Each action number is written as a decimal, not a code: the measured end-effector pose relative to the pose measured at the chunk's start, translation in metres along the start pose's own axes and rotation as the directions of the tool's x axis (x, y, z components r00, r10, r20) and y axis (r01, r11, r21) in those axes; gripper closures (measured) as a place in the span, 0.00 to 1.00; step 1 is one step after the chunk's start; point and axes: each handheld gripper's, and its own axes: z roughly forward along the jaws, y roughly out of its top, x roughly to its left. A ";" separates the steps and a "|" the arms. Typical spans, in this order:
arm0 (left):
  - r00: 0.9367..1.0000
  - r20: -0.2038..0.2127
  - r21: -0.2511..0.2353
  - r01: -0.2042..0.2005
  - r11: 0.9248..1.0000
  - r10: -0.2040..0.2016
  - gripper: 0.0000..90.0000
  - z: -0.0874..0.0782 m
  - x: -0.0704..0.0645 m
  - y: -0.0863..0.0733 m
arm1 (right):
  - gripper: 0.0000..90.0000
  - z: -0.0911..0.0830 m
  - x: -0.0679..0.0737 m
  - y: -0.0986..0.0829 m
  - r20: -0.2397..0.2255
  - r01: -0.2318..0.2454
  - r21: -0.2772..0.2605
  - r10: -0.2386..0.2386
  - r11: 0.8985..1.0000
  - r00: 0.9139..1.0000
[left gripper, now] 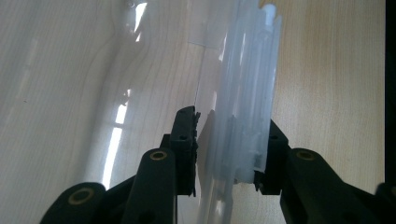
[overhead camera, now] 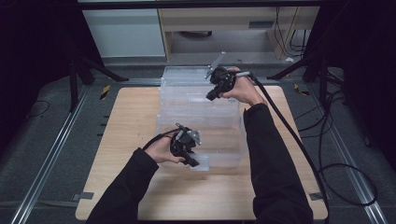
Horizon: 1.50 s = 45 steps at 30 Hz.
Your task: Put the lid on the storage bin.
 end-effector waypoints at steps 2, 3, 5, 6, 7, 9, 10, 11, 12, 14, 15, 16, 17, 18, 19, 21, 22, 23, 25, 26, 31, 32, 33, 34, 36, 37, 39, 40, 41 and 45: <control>1.000 -0.001 0.001 0.000 1.000 0.000 0.73 0.000 0.000 0.000 | 0.97 -0.001 0.001 0.000 -0.012 -0.001 -0.012 0.001 1.000 1.000; 1.000 -0.001 0.002 0.004 1.000 -0.004 0.73 0.000 0.000 0.000 | 0.97 -0.002 0.002 0.000 -0.022 0.001 -0.017 -0.001 1.000 1.000; 1.000 -0.001 0.003 0.006 1.000 -0.006 0.73 0.000 0.000 0.000 | 0.98 -0.004 0.003 0.000 -0.036 0.010 -0.020 -0.010 1.000 0.999; 1.000 0.000 0.004 0.006 1.000 -0.006 0.73 0.000 0.000 0.001 | 0.98 -0.004 0.003 0.000 -0.036 0.010 -0.020 -0.010 1.000 0.999; 1.000 0.002 0.001 0.013 1.000 -0.013 0.73 0.000 0.000 0.001 | 0.98 -0.007 0.006 0.000 -0.049 0.019 -0.024 -0.020 1.000 0.999; 1.000 0.002 0.000 0.013 1.000 -0.014 0.73 0.000 0.000 0.001 | 0.98 -0.010 0.010 0.000 -0.056 0.031 -0.028 -0.033 0.999 0.998; 1.000 0.002 0.000 0.013 1.000 -0.014 0.73 0.000 0.000 0.001 | 0.98 -0.010 0.010 0.000 -0.056 0.031 -0.028 -0.033 0.999 0.998; 1.000 0.001 0.004 0.008 1.000 -0.008 0.73 0.000 0.000 0.001 | 0.98 -0.011 0.013 -0.001 -0.057 0.037 -0.027 -0.039 0.999 0.998; 1.000 0.001 0.004 0.009 1.000 -0.009 0.73 0.000 0.000 0.000 | 0.98 -0.012 0.015 -0.001 -0.057 0.041 -0.029 -0.042 0.999 0.997; 1.000 0.003 0.005 0.009 1.000 -0.009 0.73 0.000 0.000 0.000 | 0.99 -0.014 0.017 -0.003 -0.058 0.044 -0.038 -0.047 0.998 0.997; 1.000 0.003 0.005 0.009 1.000 -0.009 0.73 0.000 0.000 0.000 | 0.99 -0.015 0.019 -0.004 -0.064 0.044 -0.042 -0.046 0.998 0.997; 1.000 0.004 0.005 0.008 1.000 -0.008 0.73 0.000 0.000 0.000 | 0.99 -0.015 0.019 -0.005 -0.067 0.043 -0.048 -0.046 0.998 0.997; 1.000 0.005 0.005 0.007 1.000 -0.007 0.73 0.000 0.000 0.000 | 0.99 -0.016 0.021 -0.006 -0.072 0.038 -0.056 -0.042 0.998 0.997; 1.000 0.005 0.005 0.007 1.000 -0.007 0.73 0.000 0.000 0.000 | 0.99 -0.016 0.021 -0.006 -0.072 0.038 -0.056 -0.042 0.998 0.997; 1.000 0.006 0.005 0.007 1.000 -0.007 0.73 0.000 0.000 0.000 | 0.99 -0.017 0.022 -0.008 -0.078 0.038 -0.065 -0.043 0.997 0.996; 0.997 0.010 0.002 0.070 0.998 -0.070 0.73 0.000 -0.004 -0.001 | 0.99 -0.018 0.023 -0.010 -0.079 0.041 -0.074 -0.046 0.996 0.996; 0.997 0.010 0.002 0.070 0.998 -0.070 0.73 0.000 -0.004 -0.001 | 0.99 -0.018 0.023 -0.010 -0.079 0.041 -0.074 -0.046 0.996 0.996; 0.998 0.009 0.001 0.067 0.998 -0.067 0.73 0.001 -0.004 -0.001 | 0.99 -0.018 0.024 -0.010 -0.081 0.039 -0.078 -0.045 0.996 0.996; 0.999 0.009 0.004 0.054 0.999 -0.054 0.73 0.000 -0.003 0.000 | 0.99 -0.020 0.028 -0.010 -0.077 0.047 -0.074 -0.052 0.996 0.996; 0.999 0.009 0.004 0.054 0.999 -0.054 0.73 0.000 -0.003 0.000 | 0.99 -0.020 0.028 -0.010 -0.077 0.047 -0.074 -0.052 0.996 0.996; 1.000 0.011 0.004 0.015 1.000 -0.015 0.73 0.000 0.000 0.001 | 1.00 -0.023 0.037 -0.011 -0.075 0.056 -0.071 -0.061 0.996 0.995; 1.000 0.011 0.004 0.015 1.000 -0.015 0.73 0.000 0.000 0.001 | 1.00 -0.023 0.038 -0.012 -0.076 0.056 -0.071 -0.061 0.996 0.995; 1.000 0.010 0.004 0.016 1.000 -0.016 0.73 0.001 -0.001 0.001 | 1.00 -0.024 0.040 -0.012 -0.075 0.057 -0.072 -0.062 0.996 0.995; 1.000 0.009 0.004 0.013 1.000 -0.013 0.73 0.001 -0.001 0.001 | 1.00 -0.024 0.042 -0.013 -0.073 0.058 -0.074 -0.063 0.996 0.995; 1.000 0.011 0.005 0.012 1.000 -0.012 0.73 0.001 -0.001 0.001 | 1.00 -0.025 0.044 -0.014 -0.073 0.060 -0.073 -0.066 0.996 0.995; 1.000 0.011 0.006 0.011 1.000 -0.011 0.73 0.001 -0.001 0.001 | 1.00 -0.027 0.048 -0.016 -0.073 0.064 -0.073 -0.070 0.995 0.995; 1.000 0.010 0.007 0.010 1.000 -0.010 0.73 0.001 -0.001 0.001 | 1.00 -0.028 0.052 -0.017 -0.074 0.063 -0.078 -0.069 0.995 0.995; 1.000 0.010 0.007 0.009 1.000 -0.009 0.73 0.001 -0.001 0.001 | 1.00 -0.028 0.054 -0.019 -0.072 0.066 -0.082 -0.072 0.994 0.995; 0.999 0.017 0.004 0.047 0.999 -0.047 0.73 0.001 -0.004 0.000 | 1.00 -0.028 0.055 -0.020 -0.074 0.066 -0.083 -0.072 0.994 0.995; 1.000 0.011 0.005 0.006 1.000 -0.006 0.73 0.001 -0.001 0.001 | 1.00 -0.030 0.062 -0.023 -0.067 0.064 -0.086 -0.070 0.994 0.995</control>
